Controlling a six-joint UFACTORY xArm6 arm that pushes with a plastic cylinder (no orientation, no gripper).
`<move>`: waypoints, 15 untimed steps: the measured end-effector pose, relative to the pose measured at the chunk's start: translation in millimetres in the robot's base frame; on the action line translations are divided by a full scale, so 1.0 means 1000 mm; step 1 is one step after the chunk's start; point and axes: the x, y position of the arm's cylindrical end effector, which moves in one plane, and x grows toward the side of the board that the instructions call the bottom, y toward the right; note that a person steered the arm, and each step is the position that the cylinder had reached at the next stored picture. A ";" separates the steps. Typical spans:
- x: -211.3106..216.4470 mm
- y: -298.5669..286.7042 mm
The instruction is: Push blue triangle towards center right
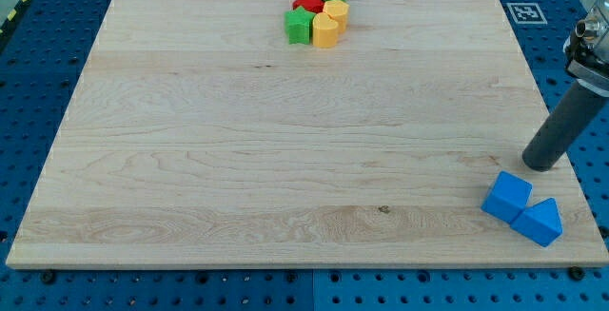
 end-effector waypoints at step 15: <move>0.036 -0.196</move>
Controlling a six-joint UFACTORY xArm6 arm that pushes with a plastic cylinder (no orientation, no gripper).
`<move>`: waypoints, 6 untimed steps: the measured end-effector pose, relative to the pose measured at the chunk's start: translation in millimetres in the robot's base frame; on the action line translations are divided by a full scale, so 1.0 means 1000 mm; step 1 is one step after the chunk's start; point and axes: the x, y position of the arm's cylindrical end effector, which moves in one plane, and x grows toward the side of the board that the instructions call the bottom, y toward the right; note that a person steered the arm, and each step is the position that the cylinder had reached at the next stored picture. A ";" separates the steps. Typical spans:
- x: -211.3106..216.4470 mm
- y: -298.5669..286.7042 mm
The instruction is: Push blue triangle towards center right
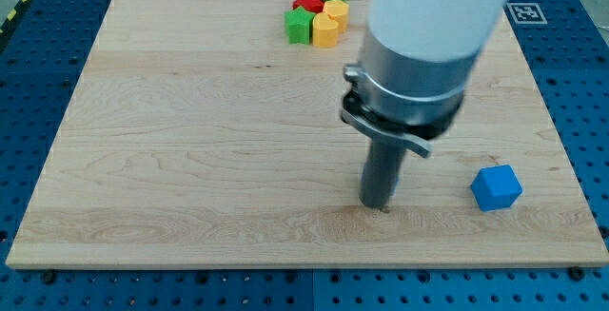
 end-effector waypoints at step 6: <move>-0.026 0.029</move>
